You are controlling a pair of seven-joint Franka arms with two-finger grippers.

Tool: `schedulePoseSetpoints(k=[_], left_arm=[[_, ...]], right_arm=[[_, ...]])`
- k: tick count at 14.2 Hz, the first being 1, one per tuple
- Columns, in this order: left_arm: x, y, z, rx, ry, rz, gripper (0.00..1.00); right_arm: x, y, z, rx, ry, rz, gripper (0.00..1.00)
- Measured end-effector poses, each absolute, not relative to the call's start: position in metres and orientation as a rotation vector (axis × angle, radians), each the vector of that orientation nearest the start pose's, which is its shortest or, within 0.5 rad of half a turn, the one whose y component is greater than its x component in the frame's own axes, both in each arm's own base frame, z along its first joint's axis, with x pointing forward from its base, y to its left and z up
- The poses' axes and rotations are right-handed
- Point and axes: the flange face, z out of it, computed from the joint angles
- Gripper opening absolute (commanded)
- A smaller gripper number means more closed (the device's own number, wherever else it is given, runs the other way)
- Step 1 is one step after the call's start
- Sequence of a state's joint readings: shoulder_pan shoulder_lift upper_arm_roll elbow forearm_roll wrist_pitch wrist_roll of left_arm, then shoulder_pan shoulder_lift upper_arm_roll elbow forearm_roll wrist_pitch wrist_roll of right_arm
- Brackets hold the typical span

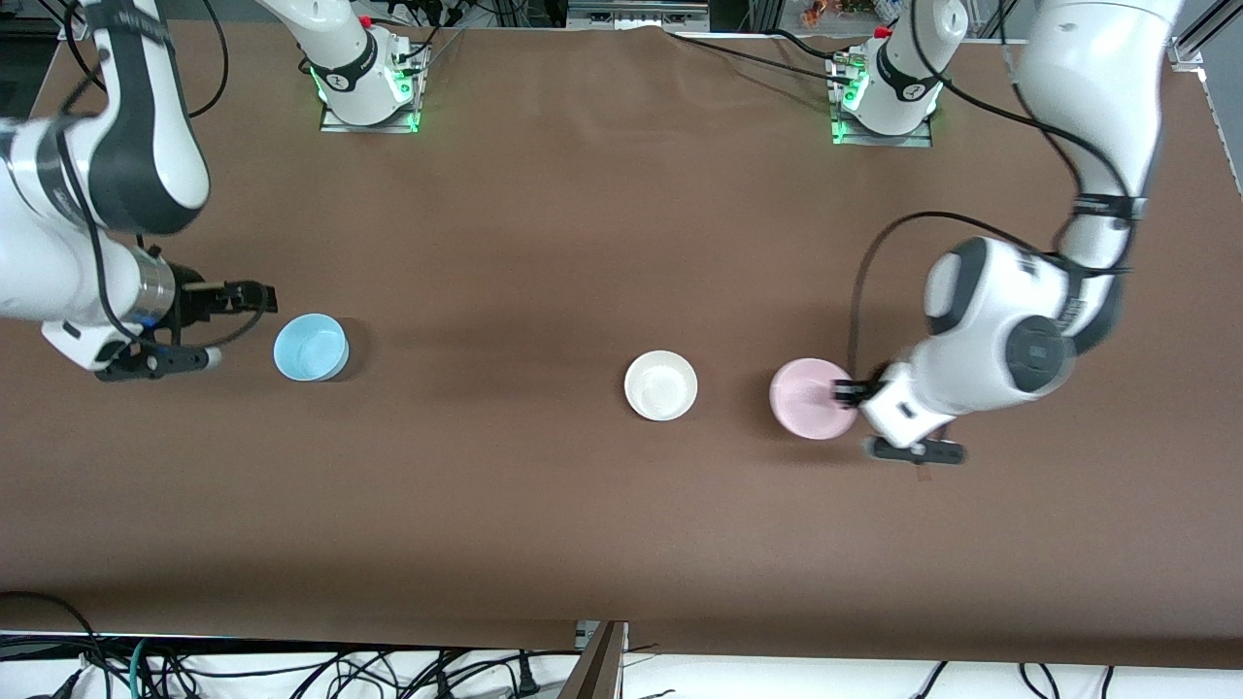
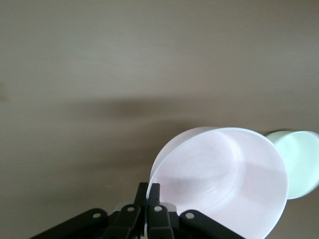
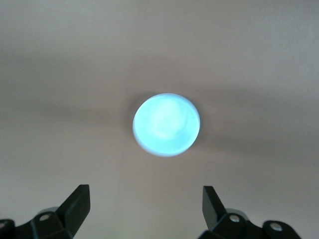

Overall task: Stack pink and blue bowls on white bowl
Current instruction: 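Lower the pink bowl into the white bowl while the right gripper reaches the blue bowl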

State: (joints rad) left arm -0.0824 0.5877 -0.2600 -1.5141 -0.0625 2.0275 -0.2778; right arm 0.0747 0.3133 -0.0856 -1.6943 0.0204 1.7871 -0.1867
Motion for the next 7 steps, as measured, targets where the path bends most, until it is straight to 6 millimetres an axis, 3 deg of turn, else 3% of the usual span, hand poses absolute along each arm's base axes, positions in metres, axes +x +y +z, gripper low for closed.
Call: schedulePoseSetpoints(k=[4, 7], left_arm=[[0.648, -0.312, 0.308, -3.325, -0.045, 0.234, 0.0], [0.634, -0.345, 0.281, -3.309, -0.018, 0.297, 0.0]], right_arm=[[0.627, -0.052, 0.306, -3.107, -0.303, 0.251, 0.99], [0.605, -0.059, 0.239, -3.118, -0.289, 0.227, 0.91]])
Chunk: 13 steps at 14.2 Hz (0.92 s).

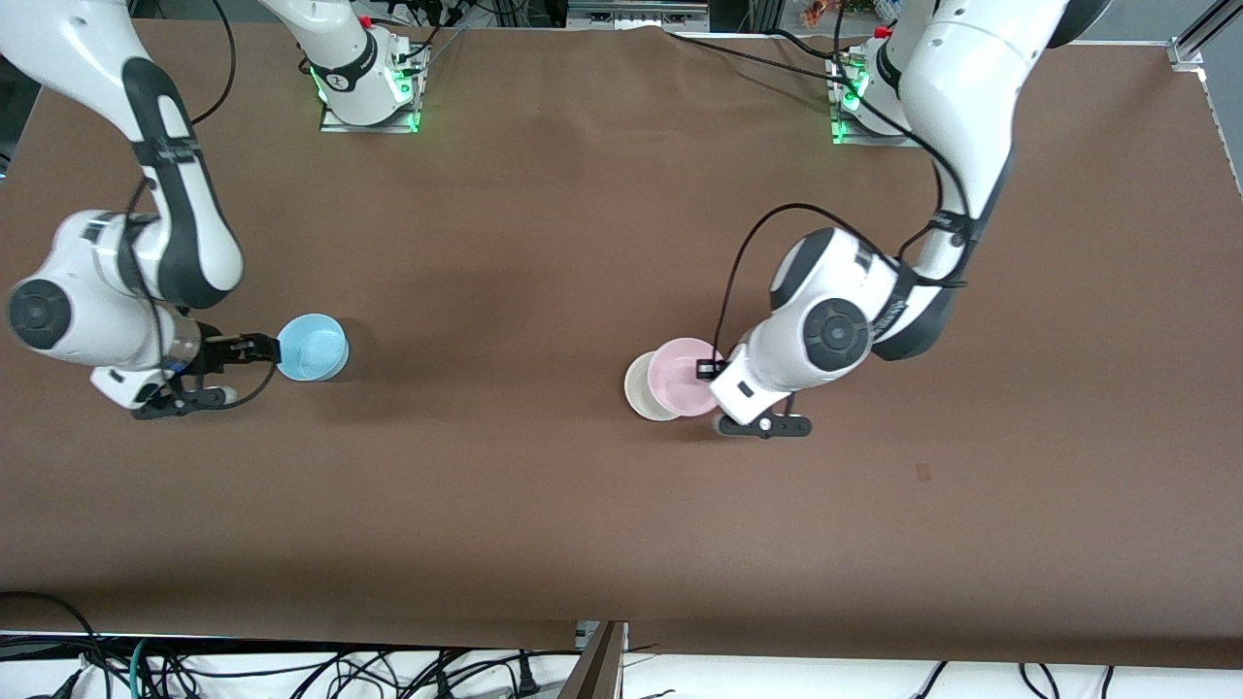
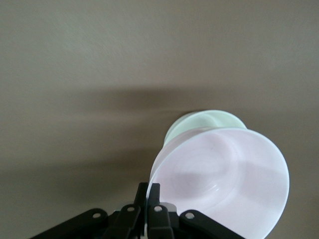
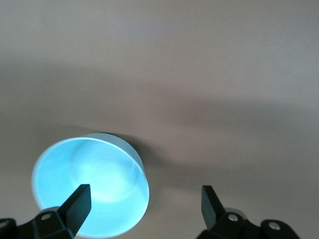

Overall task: Stack pink and blue bowls on white bowl
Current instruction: 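Lower the pink bowl into the white bowl while the right gripper reaches the blue bowl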

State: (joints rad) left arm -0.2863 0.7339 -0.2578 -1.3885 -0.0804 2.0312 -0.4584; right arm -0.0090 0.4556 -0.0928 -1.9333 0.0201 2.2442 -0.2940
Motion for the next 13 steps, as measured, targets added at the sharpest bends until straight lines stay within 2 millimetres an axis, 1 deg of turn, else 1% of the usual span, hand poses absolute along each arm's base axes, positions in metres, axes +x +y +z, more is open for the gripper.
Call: schedulePoseSetpoints(k=[1, 2, 3, 4, 6, 8, 9, 11, 12, 13], left_arm=[[0.632, -0.349, 0.271, -3.303, -0.011, 0.317, 0.0], [0.631, -0.352, 0.264, -3.303, -0.01, 0.324, 0.0], [0.632, -0.352, 0.26, -3.306, -0.012, 0.32, 0.0], [0.634, -0.353, 0.258, -3.311, -0.015, 0.31, 0.0], [0.633, -0.359, 0.253, -3.322, -0.009, 0.286, 0.0], [0.632, -0.367, 0.242, -3.334, -0.001, 0.263, 0.0], [0.631, -0.37, 0.236, -3.338, -0.001, 0.257, 0.0], [0.632, -0.371, 0.231, -3.341, -0.004, 0.251, 0.0], [0.633, -0.371, 0.232, -3.344, -0.005, 0.244, 0.44], [0.634, -0.371, 0.235, -3.347, -0.006, 0.235, 0.99]], right_arm=[[0.595, -0.059, 0.225, -3.115, -0.288, 0.246, 0.88], [0.588, -0.059, 0.217, -3.112, -0.286, 0.263, 0.79], [0.585, -0.059, 0.213, -3.11, -0.285, 0.274, 0.67], [0.583, -0.059, 0.211, -3.108, -0.283, 0.282, 0.51], [0.58, -0.063, 0.209, -3.107, -0.274, 0.291, 0.29], [0.579, -0.066, 0.208, -3.107, -0.266, 0.294, 0.11], [0.579, -0.067, 0.207, -3.106, -0.263, 0.297, 0.0], [0.578, -0.067, 0.205, -3.105, -0.261, 0.302, 0.0], [0.579, -0.065, 0.208, -3.103, -0.262, 0.3, 0.0], [0.579, -0.065, 0.211, -3.105, -0.258, 0.293, 0.0]])
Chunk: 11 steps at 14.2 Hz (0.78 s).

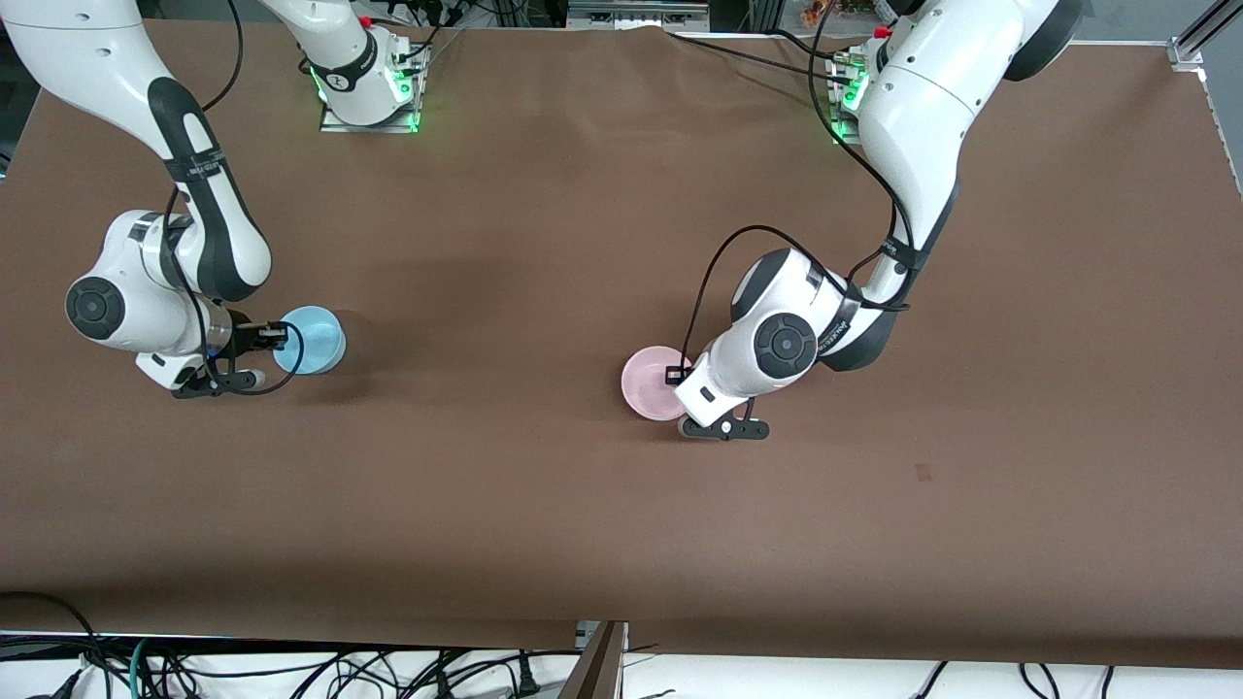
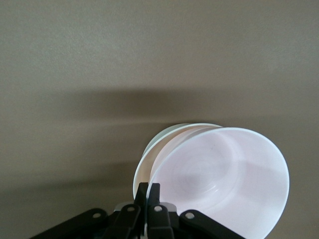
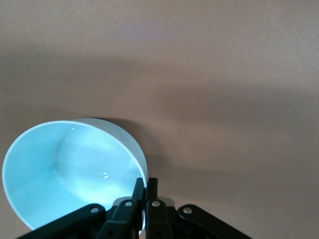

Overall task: Stack pink and blue bowls on white bowl
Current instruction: 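Lower the pink bowl into the white bowl while the right gripper reaches the blue bowl, then grasp the blue bowl with the right gripper while the left gripper withdraws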

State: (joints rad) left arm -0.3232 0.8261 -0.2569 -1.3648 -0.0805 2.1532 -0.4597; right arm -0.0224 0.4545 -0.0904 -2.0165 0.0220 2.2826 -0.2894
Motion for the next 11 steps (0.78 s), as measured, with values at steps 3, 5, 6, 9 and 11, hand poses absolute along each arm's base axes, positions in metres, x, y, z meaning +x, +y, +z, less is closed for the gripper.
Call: schedulePoseSetpoints(k=[3, 5, 6, 9, 11], left_arm=[[0.638, -0.369, 0.238, -3.35, -0.012, 0.222, 1.0], [0.639, -0.366, 0.238, -3.349, -0.019, 0.219, 1.0], [0.64, -0.366, 0.238, -3.349, -0.02, 0.218, 1.0], [0.643, -0.363, 0.254, -3.35, -0.022, 0.204, 1.0], [0.652, -0.341, 0.291, -3.325, -0.047, 0.221, 1.0]], right_arm=[[0.585, -0.062, 0.223, -3.114, -0.222, 0.26, 0.0], [0.59, -0.053, 0.241, -3.104, -0.186, 0.298, 0.0], [0.593, -0.045, 0.252, -3.097, -0.164, 0.33, 0.0], [0.608, -0.011, 0.292, -3.063, -0.092, 0.394, 0.0], [0.617, 0.017, 0.316, -3.009, -0.021, 0.409, 0.0]])
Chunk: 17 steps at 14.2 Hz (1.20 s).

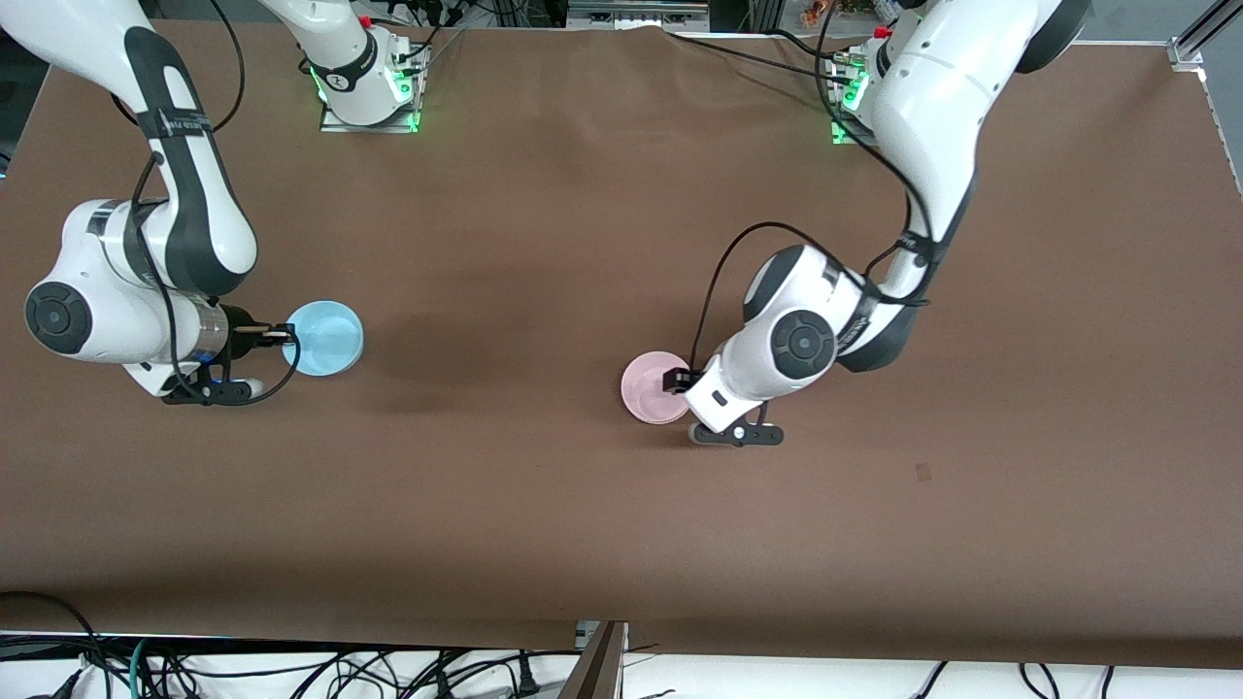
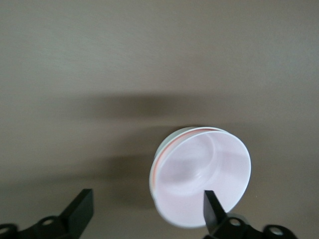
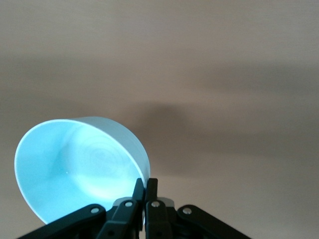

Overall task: Stack pink and blue bowls on white bowl
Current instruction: 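Grasp the blue bowl with the right gripper while the left gripper withdraws, then carry the blue bowl over the pink bowl and lower it in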

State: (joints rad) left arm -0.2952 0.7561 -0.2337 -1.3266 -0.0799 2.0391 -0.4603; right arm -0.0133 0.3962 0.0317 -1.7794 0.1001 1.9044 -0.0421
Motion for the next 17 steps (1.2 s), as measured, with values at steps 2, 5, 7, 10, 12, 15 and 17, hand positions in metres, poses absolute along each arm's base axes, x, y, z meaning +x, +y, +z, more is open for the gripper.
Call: schedulePoseSetpoints(k=[2, 5, 7, 10, 12, 15, 17], left_arm=[[0.666, -0.289, 0.342, -3.299, -0.072, 0.238, 1.0], [0.679, -0.177, 0.404, -3.277, -0.075, 0.297, 1.0], [0.677, -0.112, 0.425, -3.254, -0.115, 0.372, 1.0], [0.663, -0.071, 0.458, -3.117, -0.054, 0.372, 1.0], [0.648, -0.073, 0.495, -3.078, -0.022, 0.326, 1.0], [0.604, -0.084, 0.558, -3.059, 0.001, 0.226, 1.0], [0.572, -0.087, 0.578, -3.06, 0.001, 0.163, 1.0]], right_arm=[[0.62, 0.053, 0.327, -2.989, 0.054, 0.417, 0.0], [0.611, 0.125, 0.326, -2.972, 0.145, 0.451, 0.0], [0.605, 0.171, 0.327, -2.938, 0.185, 0.467, 0.0], [0.603, 0.234, 0.321, -2.92, 0.287, 0.461, 0.0], [0.6, 0.28, 0.309, -2.9, 0.35, 0.465, 0.0], [0.594, 0.35, 0.298, -2.879, 0.4, 0.475, 0.0], [0.593, 0.381, 0.3, -2.869, 0.434, 0.442, 0.0]])
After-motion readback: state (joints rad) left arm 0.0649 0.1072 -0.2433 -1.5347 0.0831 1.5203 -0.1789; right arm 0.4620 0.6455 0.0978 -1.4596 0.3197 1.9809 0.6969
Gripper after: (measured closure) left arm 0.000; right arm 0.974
